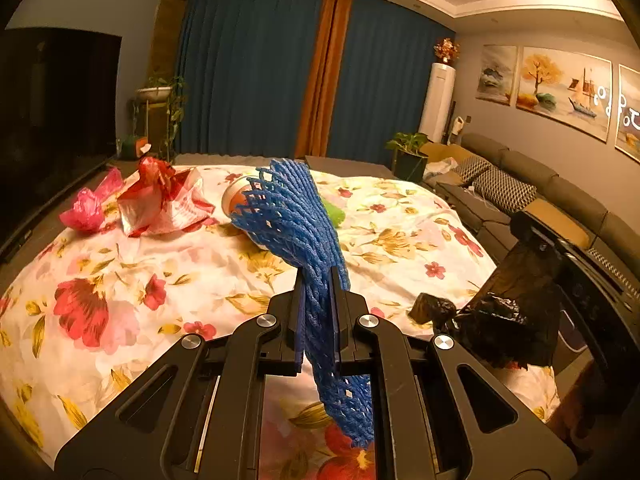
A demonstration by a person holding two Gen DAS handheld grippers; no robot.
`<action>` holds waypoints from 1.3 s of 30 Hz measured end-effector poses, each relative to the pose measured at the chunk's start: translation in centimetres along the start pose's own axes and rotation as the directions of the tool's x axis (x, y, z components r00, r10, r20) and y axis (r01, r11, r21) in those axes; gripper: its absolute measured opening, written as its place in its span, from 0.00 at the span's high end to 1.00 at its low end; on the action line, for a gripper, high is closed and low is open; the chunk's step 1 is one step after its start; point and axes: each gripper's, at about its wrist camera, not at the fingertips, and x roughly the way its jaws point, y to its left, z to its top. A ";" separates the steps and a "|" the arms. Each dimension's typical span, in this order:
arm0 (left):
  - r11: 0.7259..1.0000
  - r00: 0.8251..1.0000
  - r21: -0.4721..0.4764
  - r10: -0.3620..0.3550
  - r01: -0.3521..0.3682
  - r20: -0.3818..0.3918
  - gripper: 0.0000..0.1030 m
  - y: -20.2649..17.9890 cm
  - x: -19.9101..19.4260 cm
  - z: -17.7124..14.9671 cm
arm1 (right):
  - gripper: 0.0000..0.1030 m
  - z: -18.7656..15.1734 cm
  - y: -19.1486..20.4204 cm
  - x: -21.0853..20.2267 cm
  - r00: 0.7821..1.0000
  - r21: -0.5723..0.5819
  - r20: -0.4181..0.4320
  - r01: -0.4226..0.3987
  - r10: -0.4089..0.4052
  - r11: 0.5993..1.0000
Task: Collect trash
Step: 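Carry the blue mesh and black bag with both tools over the gray bin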
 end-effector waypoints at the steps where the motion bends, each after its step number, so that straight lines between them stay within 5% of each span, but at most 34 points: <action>1: 1.000 1.000 0.004 0.000 0.000 0.001 0.91 -0.2 0.0 0.1 | 0.99 0.1 0.0 0.0 1.000 0.001 0.001 -0.001 0.001 1.000; 24: 0.989 0.997 0.132 -0.076 0.071 0.028 0.91 -8.9 0.8 2.0 | 0.99 1.8 -6.5 -4.0 0.995 0.030 0.063 0.079 -0.081 0.996; 39: 0.947 0.973 0.243 -0.227 0.211 0.037 0.91 -19.7 2.4 2.7 | 0.99 2.7 -16.8 -6.8 0.950 0.097 0.083 0.294 -0.302 0.951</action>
